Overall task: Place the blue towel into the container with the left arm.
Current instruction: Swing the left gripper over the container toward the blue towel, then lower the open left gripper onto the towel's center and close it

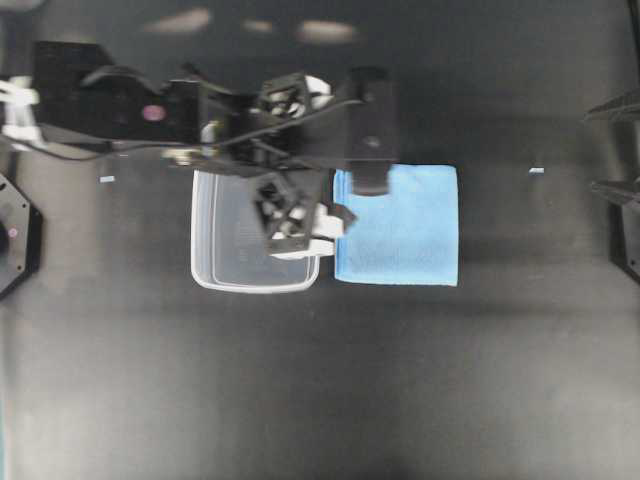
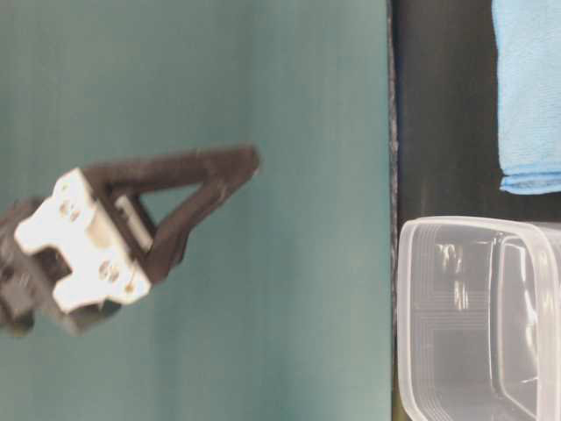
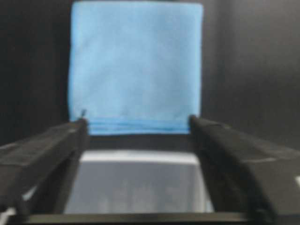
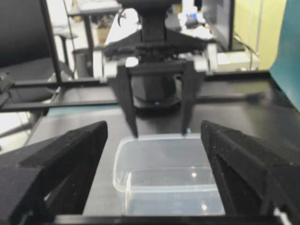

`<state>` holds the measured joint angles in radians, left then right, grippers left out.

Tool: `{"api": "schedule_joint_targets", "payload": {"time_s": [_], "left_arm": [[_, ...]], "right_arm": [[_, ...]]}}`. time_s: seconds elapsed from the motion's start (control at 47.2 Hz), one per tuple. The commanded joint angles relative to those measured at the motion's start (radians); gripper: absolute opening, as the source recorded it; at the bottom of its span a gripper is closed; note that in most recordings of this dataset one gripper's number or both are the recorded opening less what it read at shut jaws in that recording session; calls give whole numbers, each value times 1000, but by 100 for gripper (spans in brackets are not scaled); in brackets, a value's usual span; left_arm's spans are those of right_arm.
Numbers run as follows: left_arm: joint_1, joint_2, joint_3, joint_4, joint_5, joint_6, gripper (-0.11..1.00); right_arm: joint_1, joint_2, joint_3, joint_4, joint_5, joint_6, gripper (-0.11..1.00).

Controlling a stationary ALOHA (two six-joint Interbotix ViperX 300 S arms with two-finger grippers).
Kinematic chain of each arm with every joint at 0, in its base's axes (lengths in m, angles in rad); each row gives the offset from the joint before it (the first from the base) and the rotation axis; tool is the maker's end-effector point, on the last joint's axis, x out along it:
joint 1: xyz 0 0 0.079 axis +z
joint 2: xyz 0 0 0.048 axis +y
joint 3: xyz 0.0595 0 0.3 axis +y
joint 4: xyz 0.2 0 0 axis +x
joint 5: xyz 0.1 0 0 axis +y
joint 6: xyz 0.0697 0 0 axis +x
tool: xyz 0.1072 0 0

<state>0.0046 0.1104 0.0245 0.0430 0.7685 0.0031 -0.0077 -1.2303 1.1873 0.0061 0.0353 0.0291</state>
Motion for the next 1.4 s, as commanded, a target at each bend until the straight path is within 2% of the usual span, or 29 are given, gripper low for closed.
{"api": "schedule_joint_targets", "payload": {"time_s": [0.0,0.17,0.382,0.7,1.124,1.251,1.378], "left_arm": [[2,66,-95,3,37,8,89],[2,235,-238,3,141,12,90],[15,383,-324,3,156,11,90],[15,508,-333,3,137,12,90],[9,549,-318,3,121,11,87],[11,549,-311,3,123,9,78],[8,545,-319,3,138,11,51]], "right_arm": [[0,-11,-11,3,-5,8,77],[9,-48,-11,3,-5,8,77],[18,-84,-14,3,-8,6,77],[26,-92,-12,3,-6,9,77],[26,-92,-9,3,-5,8,77],[26,-92,-8,3,-5,6,77],[26,-92,-8,3,-3,6,77]]}}
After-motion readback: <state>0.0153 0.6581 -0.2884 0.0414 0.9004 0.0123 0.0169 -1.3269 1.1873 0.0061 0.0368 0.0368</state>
